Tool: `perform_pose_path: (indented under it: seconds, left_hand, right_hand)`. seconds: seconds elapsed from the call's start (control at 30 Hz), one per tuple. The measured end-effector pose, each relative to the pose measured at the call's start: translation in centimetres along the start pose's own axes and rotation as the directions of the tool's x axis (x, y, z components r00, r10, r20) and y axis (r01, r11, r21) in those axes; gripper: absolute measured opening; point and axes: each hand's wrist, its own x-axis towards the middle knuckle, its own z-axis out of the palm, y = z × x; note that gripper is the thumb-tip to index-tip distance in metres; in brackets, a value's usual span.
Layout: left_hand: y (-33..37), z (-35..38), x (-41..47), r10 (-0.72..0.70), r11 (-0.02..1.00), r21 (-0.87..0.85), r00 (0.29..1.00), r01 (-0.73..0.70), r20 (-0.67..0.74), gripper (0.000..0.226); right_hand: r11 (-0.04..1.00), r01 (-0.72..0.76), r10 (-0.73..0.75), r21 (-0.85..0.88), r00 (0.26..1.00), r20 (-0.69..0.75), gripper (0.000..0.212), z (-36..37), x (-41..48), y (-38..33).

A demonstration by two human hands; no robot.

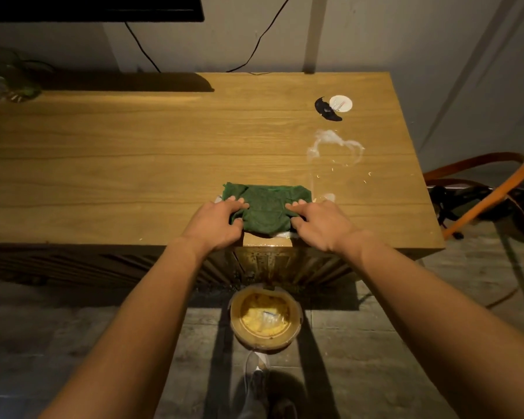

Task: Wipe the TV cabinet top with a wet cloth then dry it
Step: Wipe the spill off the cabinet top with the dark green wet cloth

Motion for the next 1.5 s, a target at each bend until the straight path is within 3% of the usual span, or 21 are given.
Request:
perform_pose_path:
  seconds: [0.3, 0.5, 0.63, 0.83, 1.1, 1.2, 1.37, 1.5]
  left_hand:
    - [0.2, 2.2, -5.7, -0.002, 0.999, -0.049, 1.0, 0.001, -0.026, 0.048]
    - [-0.3, 4.9, -10.5, 0.018, 0.997, -0.079, 0.995, -0.026, -0.099, 0.045]
    - [-2.4, 7.9, -11.7, 0.037, 0.997, -0.065, 0.999, -0.038, -0.024, 0.048]
    - [-4.4, 10.8, -7.7, -0.05, 0.999, 0.021, 0.988, 0.047, 0.146, 0.041]
    - [-6.1, 13.3, -5.5, -0.084, 0.995, -0.034, 0.982, 0.091, 0.17, 0.043]
    - [-6.4, 13.0, -4.8, -0.077, 0.994, -0.064, 0.982, 0.089, 0.17, 0.042]
    - [-6.9, 11.6, -4.3, -0.058, 0.993, -0.087, 0.973, 0.079, 0.221, 0.034]
    - [-6.7, 10.4, -5.1, -0.078, 0.988, -0.111, 0.973, 0.105, 0.218, 0.037]
  right_hand:
    - [0.997, 0.029, -0.03, 0.069, 0.999, 0.016, 0.05, 2.2, -5.5, -1.1]
    - [0.989, 0.076, -0.068, 0.128, 0.995, -0.067, 0.042, 5.6, -9.2, -1.5]
    - [0.987, -0.017, 0.021, 0.158, 1.0, -0.023, 0.039, 9.2, -8.9, -0.5]
    - [0.981, -0.158, 0.138, 0.112, 0.976, 0.166, 0.031, 13.6, -5.0, 1.1]
    - [0.988, -0.154, 0.154, -0.006, 0.986, 0.061, 0.035, 16.0, -3.1, 3.4]
    - [0.991, -0.121, 0.128, -0.057, 0.981, 0.147, 0.044, 16.4, -3.2, 3.5]
    - [0.986, -0.163, 0.157, 0.043, 0.981, 0.116, 0.048, 15.7, -4.0, 2.1]
    - [0.984, -0.179, 0.179, 0.019, 0.983, 0.035, 0.049, 13.9, -4.9, 0.3]
